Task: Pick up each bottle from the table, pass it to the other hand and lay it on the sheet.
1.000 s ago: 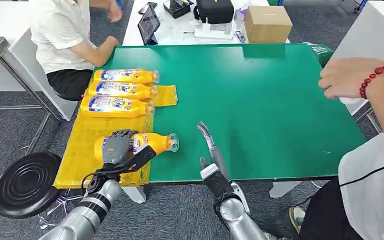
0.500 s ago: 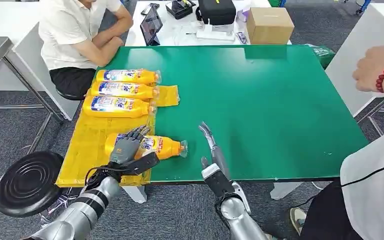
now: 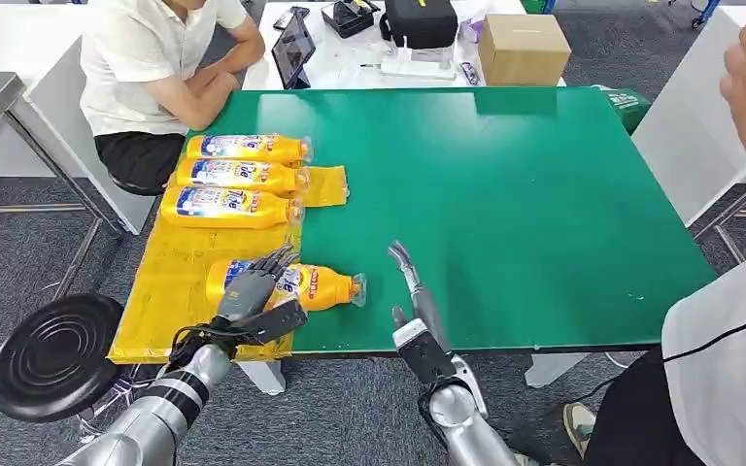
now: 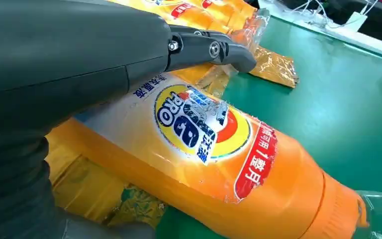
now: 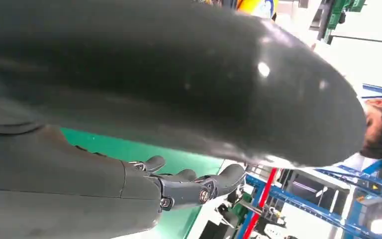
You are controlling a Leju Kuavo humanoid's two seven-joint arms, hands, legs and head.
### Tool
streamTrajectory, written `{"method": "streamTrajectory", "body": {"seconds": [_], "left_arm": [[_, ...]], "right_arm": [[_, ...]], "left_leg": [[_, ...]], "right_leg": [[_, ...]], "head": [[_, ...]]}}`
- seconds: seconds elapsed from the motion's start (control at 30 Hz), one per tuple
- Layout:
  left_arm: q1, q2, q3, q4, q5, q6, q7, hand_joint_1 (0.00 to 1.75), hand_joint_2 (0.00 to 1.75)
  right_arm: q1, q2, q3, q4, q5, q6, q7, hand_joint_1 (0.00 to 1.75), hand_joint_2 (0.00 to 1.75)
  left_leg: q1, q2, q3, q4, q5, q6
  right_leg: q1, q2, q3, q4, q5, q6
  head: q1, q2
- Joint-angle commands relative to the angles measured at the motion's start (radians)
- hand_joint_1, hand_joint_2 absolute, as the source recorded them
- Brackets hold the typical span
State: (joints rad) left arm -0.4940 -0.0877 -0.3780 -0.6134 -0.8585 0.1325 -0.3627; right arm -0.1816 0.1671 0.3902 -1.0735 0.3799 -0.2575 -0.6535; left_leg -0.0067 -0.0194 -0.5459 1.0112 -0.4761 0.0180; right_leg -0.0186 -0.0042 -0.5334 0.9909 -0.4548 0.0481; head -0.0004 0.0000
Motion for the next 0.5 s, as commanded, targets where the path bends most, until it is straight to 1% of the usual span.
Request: {"method": "streamTrajectory", "body": {"seconds": [0.03, 0.07, 0.1, 0.17, 0.2, 0.23, 0.27, 0.3, 0.33, 0.37, 0.4, 0.47, 0.5], "left_arm": [[0.085, 0.055, -0.045, -0.115, 0.189, -0.158, -0.098, 0.0, 1.75], [0.104, 0.051, -0.038, -0.165, 0.235, -0.151, -0.111, 0.0, 1.75], [0.128, 0.04, -0.029, -0.227, 0.279, -0.124, -0.12, 0.0, 1.75], [0.174, -0.015, 0.033, -0.337, 0.388, -0.045, -0.132, 0.0, 1.75], [0.187, -0.031, 0.038, -0.382, 0.454, -0.06, -0.096, 0.0, 1.75], [0.198, -0.043, 0.056, -0.411, 0.522, -0.068, -0.106, 0.0, 1.75], [0.207, -0.055, 0.076, -0.429, 0.565, -0.045, -0.127, 0.0, 1.75], [0.207, -0.062, 0.086, -0.434, 0.623, -0.043, -0.141, 0.0, 1.75], [0.214, -0.078, 0.107, -0.448, 0.676, -0.037, -0.17, 0.0, 1.75], [0.214, -0.078, 0.107, -0.448, 0.676, -0.037, -0.17, 0.0, 1.75], [0.24, -0.105, 0.147, -0.476, 0.817, -0.1, -0.173, 0.0, 1.75], [0.274, -0.117, 0.15, -0.511, 0.967, -0.203, -0.128, 0.0, 1.75], [0.293, -0.112, 0.135, -0.535, 1.029, -0.232, -0.119, 0.0, 1.75]], "right_arm": [[-0.043, -0.004, -0.015, 0.087, -0.014, -0.008, -0.023, 0.0, 0.0], [-0.041, -0.004, -0.017, 0.087, -0.015, -0.01, -0.025, 0.0, 0.0], [-0.039, -0.005, -0.019, 0.085, -0.016, -0.01, -0.025, 0.0, 0.0], [-0.028, -0.006, -0.024, 0.073, -0.014, -0.017, -0.02, 0.0, 0.0], [-0.022, -0.006, -0.024, 0.066, -0.013, -0.02, -0.015, 0.0, 0.0], [-0.02, -0.007, -0.022, 0.065, -0.012, -0.019, -0.014, 0.0, 0.0], [-0.014, -0.005, -0.019, 0.056, -0.005, -0.033, -0.029, 0.0, 0.0], [0.008, -0.035, 0.043, -0.043, -0.049, -0.041, -0.045, 0.0, 0.0], [0.027, -0.06, 0.084, -0.105, -0.112, -0.021, -0.045, 0.0, 0.0], [0.027, -0.06, 0.084, -0.105, -0.112, -0.021, -0.045, 0.0, 1.75], [0.059, -0.085, 0.115, -0.184, -0.175, -0.007, -0.045, 0.0, 1.75], [0.078, -0.091, 0.112, -0.214, -0.219, 0.009, -0.045, 0.0, 1.75], [0.09, -0.099, 0.115, -0.268, -0.23, 0.006, -0.045, 0.0, 0.0]], "left_leg": [[0.001, 0.005, 0.0, -0.001, 0.001, -0.001], [0.0, 0.004, 0.0, -0.001, 0.0, -0.001], [0.001, 0.006, -0.001, -0.001, 0.001, -0.001], [0.0, 0.004, -0.001, 0.0, 0.0, -0.001], [0.001, 0.004, -0.003, 0.0, 0.001, -0.001], [0.001, 0.003, -0.003, 0.001, 0.0, -0.001], [0.001, 0.002, -0.004, 0.001, 0.0, -0.001], [0.002, 0.003, -0.006, 0.002, 0.0, -0.002], [0.001, 0.002, -0.007, 0.002, 0.0, -0.001], [0.001, 0.002, -0.008, 0.002, 0.0, -0.001], [0.002, 0.002, -0.008, 0.002, 0.0, -0.001], [0.0, 0.002, -0.008, 0.001, 0.0, 0.0], [0.002, 0.004, -0.008, 0.002, -0.001, -0.001]], "right_leg": [[0.001, 0.004, -0.001, -0.001, 0.002, -0.002], [0.0, 0.003, -0.001, 0.0, 0.001, -0.001], [0.001, 0.005, -0.002, -0.002, 0.003, -0.002], [0.001, 0.003, -0.002, 0.0, 0.001, -0.001], [0.002, 0.003, -0.003, -0.001, 0.002, -0.002], [0.001, 0.001, -0.004, 0.0, 0.001, -0.002], [0.001, 0.0, -0.005, 0.0, 0.001, -0.001], [0.002, 0.001, -0.007, 0.0, 0.001, -0.002], [0.001, 0.0, -0.008, 0.0, 0.001, -0.002], [0.001, 0.0, -0.008, 0.0, 0.0, -0.001], [0.002, 0.0, -0.009, 0.0, 0.0, -0.002], [0.0, 0.001, -0.009, 0.0, 0.0, -0.001], [0.002, 0.001, -0.009, 0.0, 0.0, -0.002]], "head": [[0.0, 0.0], [0.0, 0.0], [0.0, 0.0], [0.0, 0.0], [0.0, 0.0], [0.001, 0.0], [0.0, 0.0], [0.0, 0.0], [0.001, 0.0], [0.0, 0.0], [0.0, 0.0], [0.0, 0.0], [0.0, 0.0]]}}
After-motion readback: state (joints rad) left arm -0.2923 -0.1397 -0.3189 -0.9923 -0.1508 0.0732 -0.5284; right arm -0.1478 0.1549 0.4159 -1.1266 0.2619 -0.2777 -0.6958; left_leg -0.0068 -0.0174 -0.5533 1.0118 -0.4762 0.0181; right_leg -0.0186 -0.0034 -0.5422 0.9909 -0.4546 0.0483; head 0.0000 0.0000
